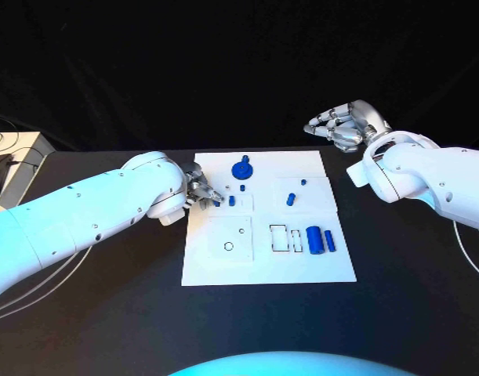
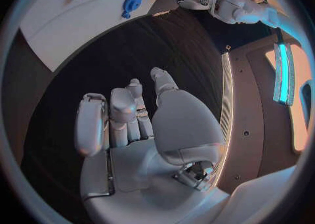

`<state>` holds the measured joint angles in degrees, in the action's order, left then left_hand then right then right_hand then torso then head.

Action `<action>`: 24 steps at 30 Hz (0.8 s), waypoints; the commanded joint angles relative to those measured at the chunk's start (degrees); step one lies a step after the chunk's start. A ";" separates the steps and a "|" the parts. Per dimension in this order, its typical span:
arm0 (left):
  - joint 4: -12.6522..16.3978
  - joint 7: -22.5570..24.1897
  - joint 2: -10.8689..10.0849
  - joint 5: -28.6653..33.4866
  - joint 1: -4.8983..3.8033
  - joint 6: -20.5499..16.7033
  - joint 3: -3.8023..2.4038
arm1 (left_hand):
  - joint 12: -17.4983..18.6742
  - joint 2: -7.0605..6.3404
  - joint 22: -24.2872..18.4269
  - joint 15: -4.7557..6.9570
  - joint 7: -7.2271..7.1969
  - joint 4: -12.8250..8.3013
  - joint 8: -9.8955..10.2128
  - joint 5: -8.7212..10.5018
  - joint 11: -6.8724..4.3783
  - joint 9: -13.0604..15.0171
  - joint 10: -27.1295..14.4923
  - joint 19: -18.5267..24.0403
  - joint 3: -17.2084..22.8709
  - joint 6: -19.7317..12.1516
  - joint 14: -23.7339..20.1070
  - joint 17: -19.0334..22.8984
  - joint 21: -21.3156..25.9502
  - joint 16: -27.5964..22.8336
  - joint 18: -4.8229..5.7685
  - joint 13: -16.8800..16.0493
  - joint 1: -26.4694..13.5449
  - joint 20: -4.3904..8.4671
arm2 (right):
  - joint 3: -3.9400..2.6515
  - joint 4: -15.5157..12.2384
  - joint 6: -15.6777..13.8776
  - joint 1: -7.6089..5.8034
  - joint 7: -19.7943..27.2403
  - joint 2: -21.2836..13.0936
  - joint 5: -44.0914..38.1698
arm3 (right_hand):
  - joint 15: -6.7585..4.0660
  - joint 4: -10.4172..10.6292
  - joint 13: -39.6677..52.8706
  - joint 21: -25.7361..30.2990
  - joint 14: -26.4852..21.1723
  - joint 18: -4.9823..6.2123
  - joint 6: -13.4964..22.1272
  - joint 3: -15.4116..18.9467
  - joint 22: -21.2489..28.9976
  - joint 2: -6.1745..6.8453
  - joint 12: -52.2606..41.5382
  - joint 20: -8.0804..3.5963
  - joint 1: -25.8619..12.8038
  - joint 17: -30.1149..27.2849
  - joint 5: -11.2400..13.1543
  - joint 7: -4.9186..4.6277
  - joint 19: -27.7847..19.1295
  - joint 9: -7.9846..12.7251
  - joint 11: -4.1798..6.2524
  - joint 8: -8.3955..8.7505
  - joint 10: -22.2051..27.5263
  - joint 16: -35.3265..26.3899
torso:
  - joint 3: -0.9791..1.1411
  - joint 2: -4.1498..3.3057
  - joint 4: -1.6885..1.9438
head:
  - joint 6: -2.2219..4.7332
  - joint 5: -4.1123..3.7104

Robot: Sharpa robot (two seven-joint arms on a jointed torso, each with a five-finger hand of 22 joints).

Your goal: Assemble the parts on the task board

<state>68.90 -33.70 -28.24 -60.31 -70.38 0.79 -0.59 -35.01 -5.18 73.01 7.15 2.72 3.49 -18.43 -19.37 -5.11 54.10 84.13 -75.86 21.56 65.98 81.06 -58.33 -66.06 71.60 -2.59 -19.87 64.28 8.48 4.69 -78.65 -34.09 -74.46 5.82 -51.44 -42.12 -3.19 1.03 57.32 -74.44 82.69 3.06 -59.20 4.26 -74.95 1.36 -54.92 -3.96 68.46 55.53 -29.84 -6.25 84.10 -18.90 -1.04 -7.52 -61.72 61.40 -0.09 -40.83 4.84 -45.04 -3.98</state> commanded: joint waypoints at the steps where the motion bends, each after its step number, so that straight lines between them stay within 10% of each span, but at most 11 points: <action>1: 0.12 0.11 0.10 0.57 0.20 0.73 0.12 | -0.23 -0.43 0.10 0.22 -6.14 0.29 0.45 0.30 -0.42 -0.04 2.23 -0.31 -0.52 6.25 0.32 -0.06 -0.33 0.16 0.68 0.07 0.20 -0.02 | -0.03 -0.01 0.38 0.01 0.65 0.00 -0.30 | -0.29 -0.35 0.04 -0.21 -0.04 0.35 -0.48 0.10 -11.05 -0.37 -0.09 -0.48 -0.21 0.04 -0.30 -0.01 4.78 0.10 0.30 0.18 0.11 -0.35 | -0.02 0.01 0.00 | -0.01 -0.01; 24: 0.52 0.27 -0.40 0.55 0.22 0.34 0.08 | -0.46 -2.28 0.20 0.30 -6.28 4.28 0.30 0.30 -0.50 0.03 2.24 -0.34 -3.84 6.50 0.34 -0.23 -0.38 0.30 0.72 0.11 1.64 0.07 | -0.03 0.05 0.39 0.02 0.67 0.03 -0.30 | -0.30 -0.47 0.05 -0.18 -0.03 0.35 -0.52 0.11 -11.04 -0.44 -0.10 -0.48 -0.20 0.06 -0.37 0.00 4.78 0.12 0.31 0.19 0.09 -0.35 | -0.04 0.00 0.00 | -0.14 -0.07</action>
<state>69.21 -33.70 -28.63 -60.03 -70.22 0.82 -0.52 -35.24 -7.21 73.16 7.39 -3.41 7.61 -18.29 -19.23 -5.47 54.11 83.58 -75.86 17.80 72.49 81.29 -58.49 -66.29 71.60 -2.58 -19.80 65.79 8.48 4.69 -78.60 -34.09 -74.45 5.84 -51.43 -42.12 -3.19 0.86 57.32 -74.44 82.69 3.06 -59.20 4.42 -74.93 1.36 -54.93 -3.96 68.46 55.53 -29.84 -6.25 84.10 -18.85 -1.09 -7.53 -61.77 61.40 -0.12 -40.84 4.84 -45.13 -4.05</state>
